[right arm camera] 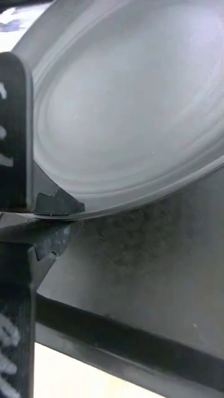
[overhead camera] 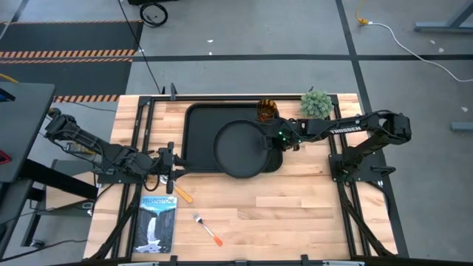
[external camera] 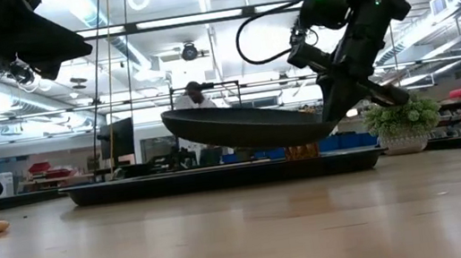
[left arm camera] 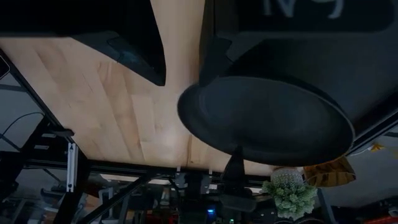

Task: Pick and place plate/cup/fork/spoon on tray
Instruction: Put the black plate on the black tray at the bottom of the brown glass

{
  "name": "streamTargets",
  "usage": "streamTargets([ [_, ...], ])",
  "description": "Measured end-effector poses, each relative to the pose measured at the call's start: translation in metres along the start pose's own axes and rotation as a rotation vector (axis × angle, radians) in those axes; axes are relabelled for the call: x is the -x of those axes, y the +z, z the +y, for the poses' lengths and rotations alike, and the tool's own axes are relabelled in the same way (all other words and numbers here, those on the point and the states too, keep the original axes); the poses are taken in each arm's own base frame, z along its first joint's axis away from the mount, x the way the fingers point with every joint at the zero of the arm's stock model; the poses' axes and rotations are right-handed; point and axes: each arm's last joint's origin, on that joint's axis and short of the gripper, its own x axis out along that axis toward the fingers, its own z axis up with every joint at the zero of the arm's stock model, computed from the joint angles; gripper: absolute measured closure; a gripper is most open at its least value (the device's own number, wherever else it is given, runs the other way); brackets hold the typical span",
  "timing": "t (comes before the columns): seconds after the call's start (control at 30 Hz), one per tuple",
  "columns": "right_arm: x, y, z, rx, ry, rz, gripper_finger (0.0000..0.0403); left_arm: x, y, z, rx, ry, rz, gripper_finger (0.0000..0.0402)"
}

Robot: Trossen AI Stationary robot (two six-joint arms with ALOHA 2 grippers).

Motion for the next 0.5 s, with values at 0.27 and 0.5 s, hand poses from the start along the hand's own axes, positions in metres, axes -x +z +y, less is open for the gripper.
streamTargets([
  [0.27, 0.0005, 0.0093, -0.0036, -0.026, -0.016, -0.043, 0.0391, 0.0, 0.0, 0.0001, -0.001, 0.002, -0.001, 0.0298],
  [0.5, 0.0006, 0.0099, -0.0067, -0.018, -0.043, -0.036, 0.0391, 0.0, -0.0003, 0.0002, 0.009, 0.005, 0.002, 0.0298],
])
